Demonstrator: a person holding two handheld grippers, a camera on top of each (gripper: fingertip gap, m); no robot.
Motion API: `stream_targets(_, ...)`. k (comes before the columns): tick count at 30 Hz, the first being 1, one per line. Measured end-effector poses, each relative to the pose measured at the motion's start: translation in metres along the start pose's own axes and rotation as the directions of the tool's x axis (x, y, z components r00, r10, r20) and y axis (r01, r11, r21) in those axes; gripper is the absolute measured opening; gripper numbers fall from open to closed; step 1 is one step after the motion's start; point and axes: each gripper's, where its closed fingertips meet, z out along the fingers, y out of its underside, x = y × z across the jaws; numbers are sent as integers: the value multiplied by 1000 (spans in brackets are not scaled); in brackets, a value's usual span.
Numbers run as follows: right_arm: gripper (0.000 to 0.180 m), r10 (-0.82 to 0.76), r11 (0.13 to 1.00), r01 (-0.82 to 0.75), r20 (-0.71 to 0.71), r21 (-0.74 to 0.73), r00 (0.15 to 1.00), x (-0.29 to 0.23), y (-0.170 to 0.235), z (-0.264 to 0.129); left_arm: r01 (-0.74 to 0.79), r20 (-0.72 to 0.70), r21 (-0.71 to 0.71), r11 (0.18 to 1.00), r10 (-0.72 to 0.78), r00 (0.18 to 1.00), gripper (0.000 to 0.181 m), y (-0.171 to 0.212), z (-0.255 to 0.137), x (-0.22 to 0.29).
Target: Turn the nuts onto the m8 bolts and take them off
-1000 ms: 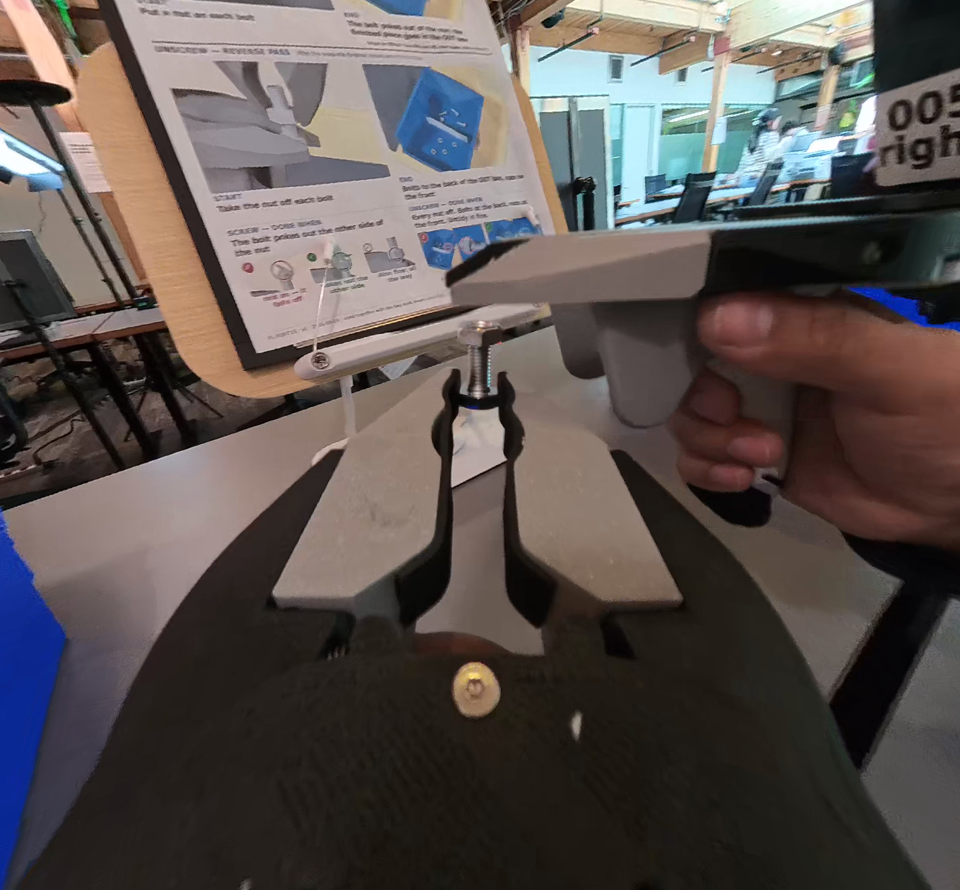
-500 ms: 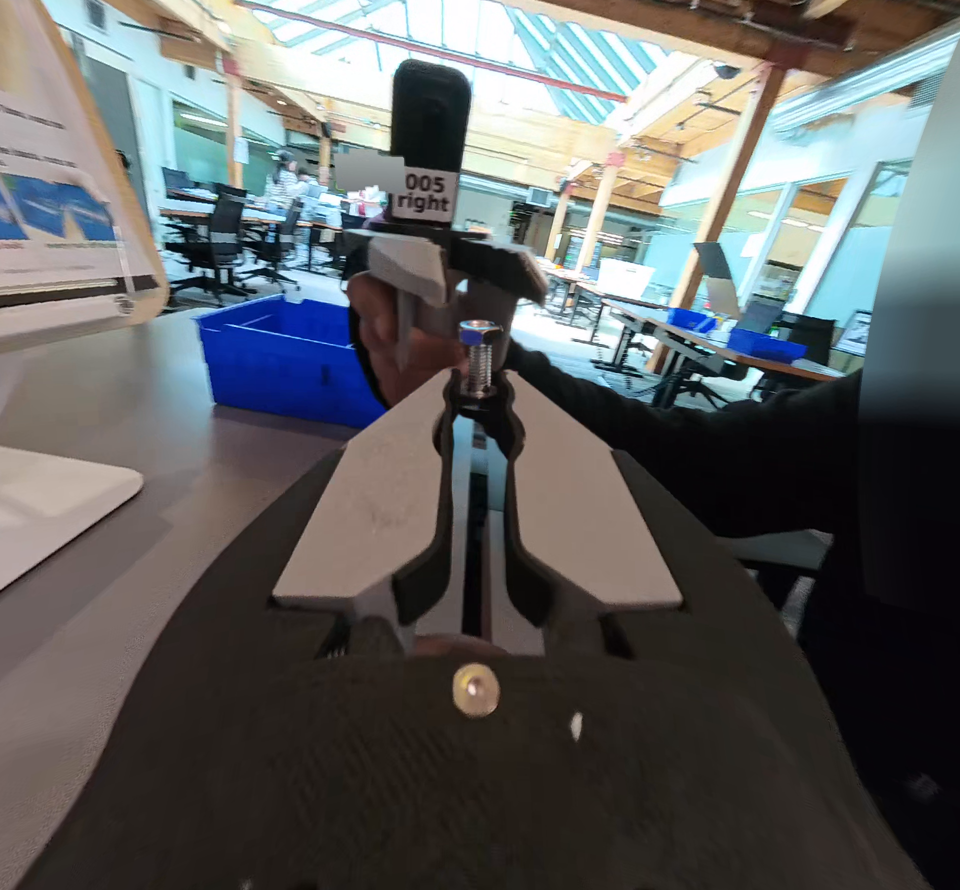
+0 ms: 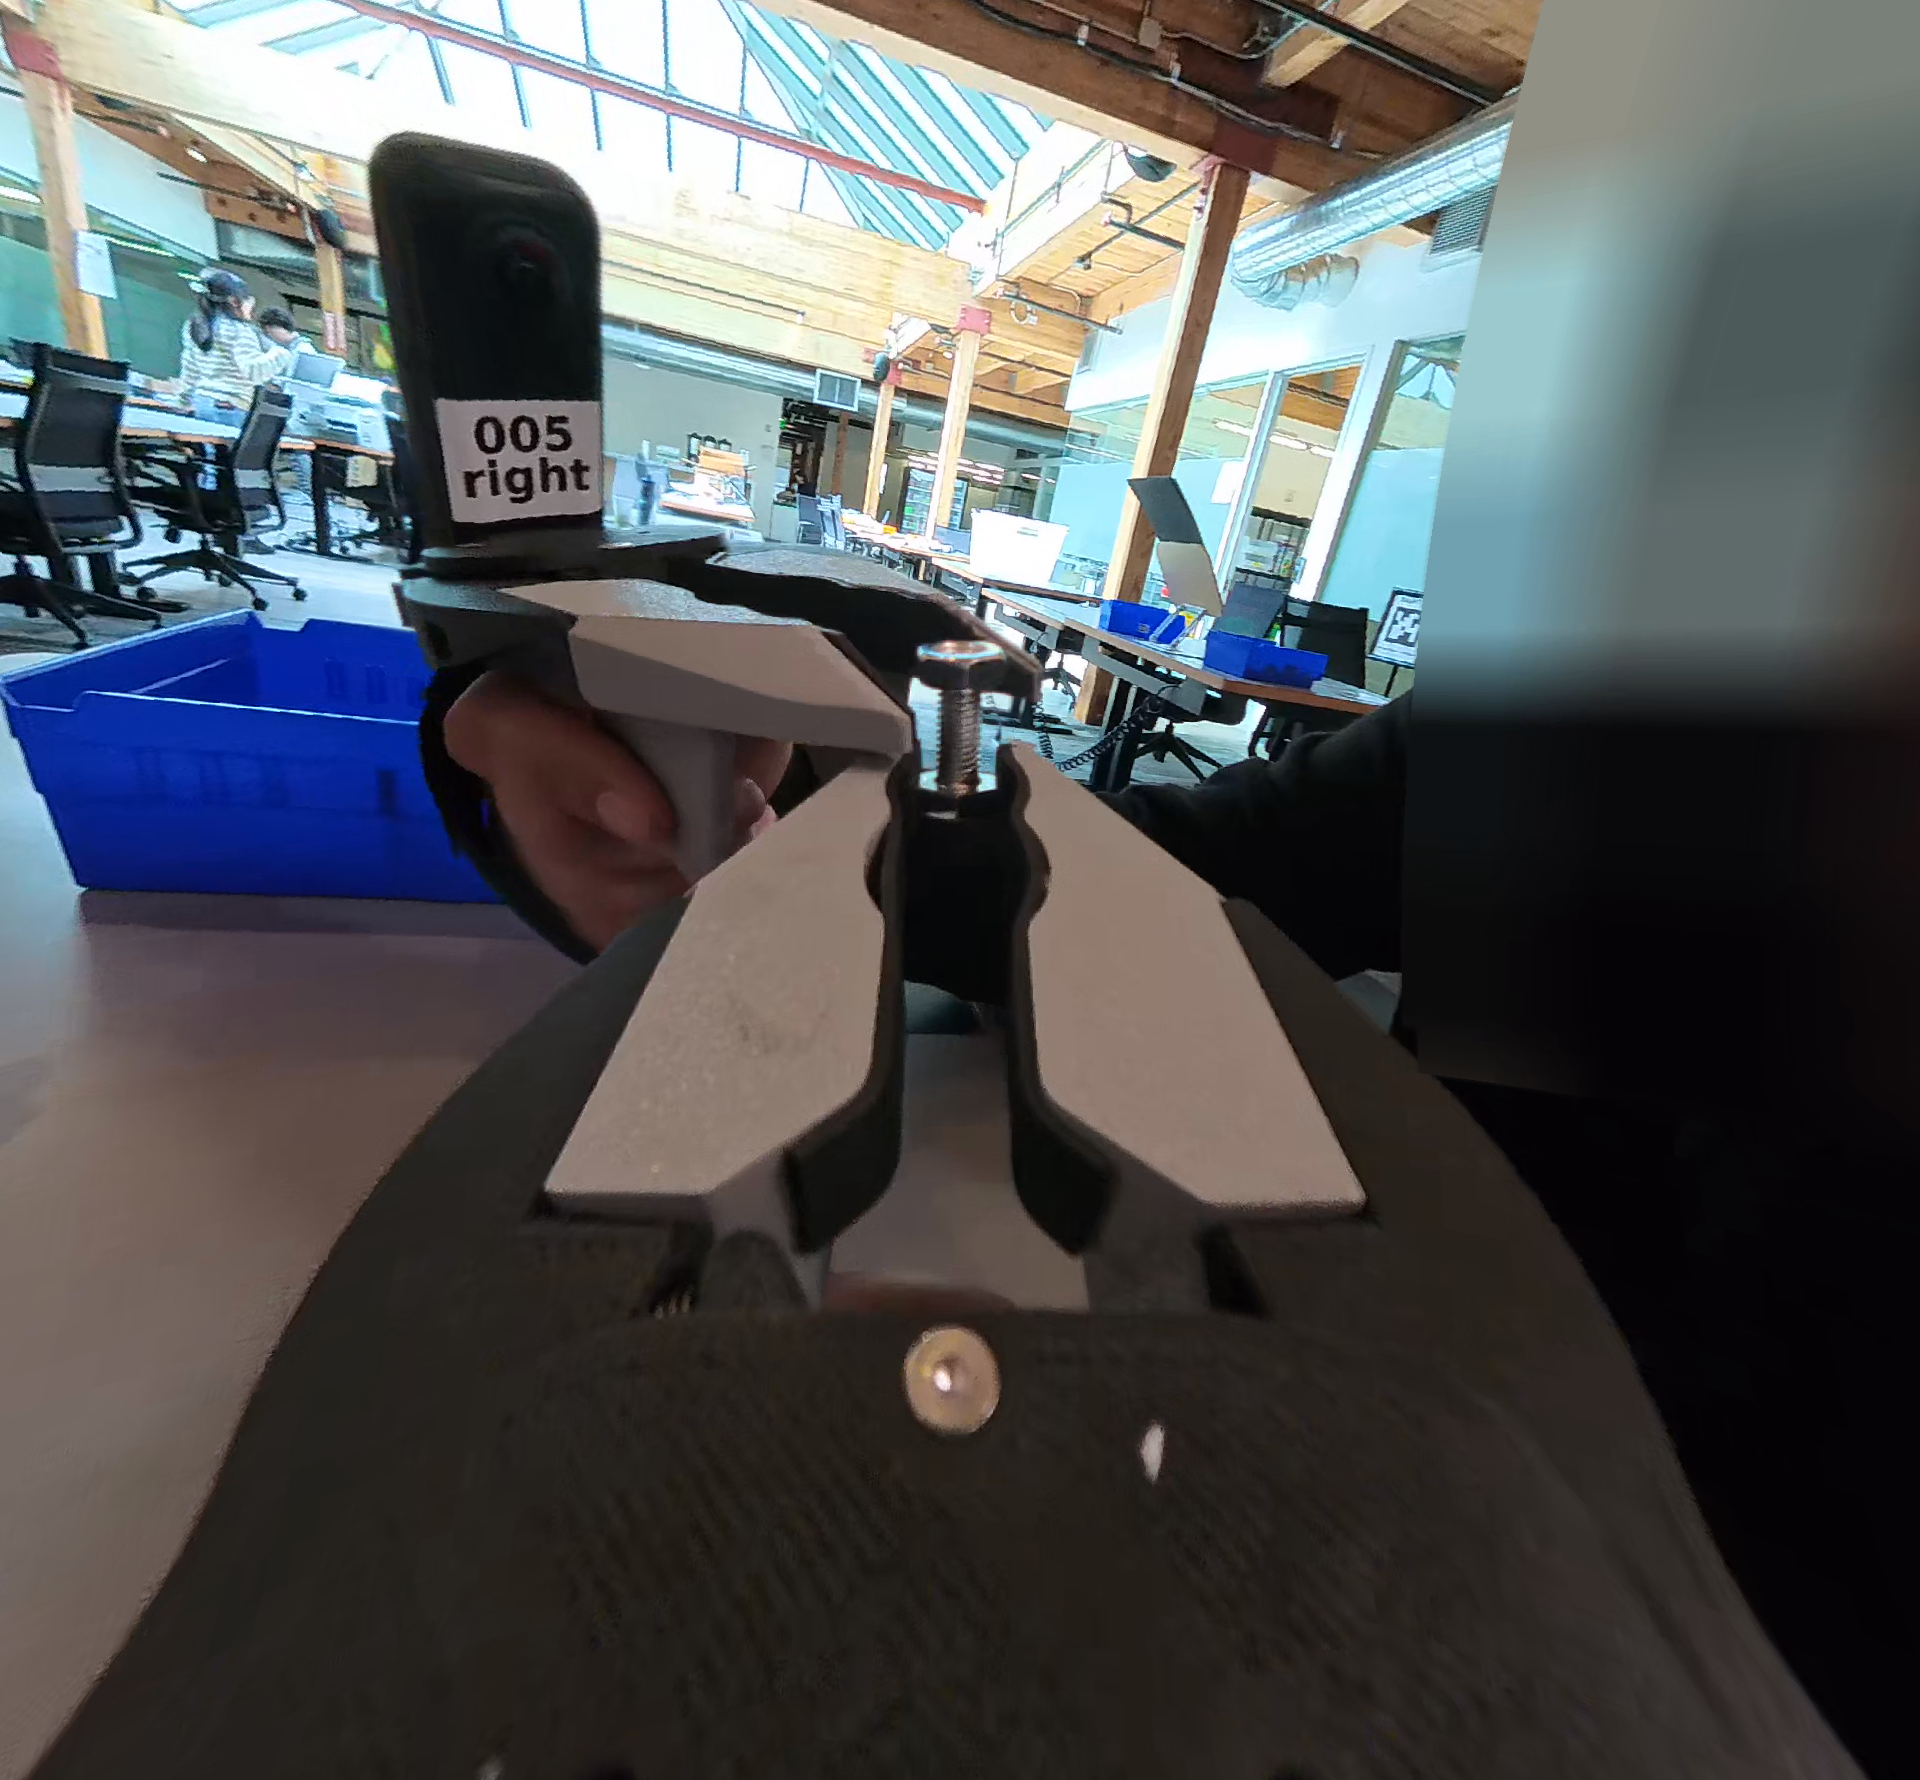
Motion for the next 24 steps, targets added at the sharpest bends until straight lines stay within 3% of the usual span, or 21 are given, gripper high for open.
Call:
stream_targets(10,21,10,1000,-11,100,16,995,-15,1,7,15,-70,-10,1000,-16,997,13,4,2,10)
stream_targets(15,10,-12,1000,12,91,3,996,-14,3,8,16,-74,-17,1000,-17,997,13,5,2,10)
stream_targets(19,10,-23,1000,24,45,-7,999,-7,2,6,8,-33,-18,1000,-9,999,12,4,0,4)
stream_targets(24,11,-7,1000,6,-75,-4,997,16,3,-3,-47,133,-40,998,52,990,12,4,-7,-22)
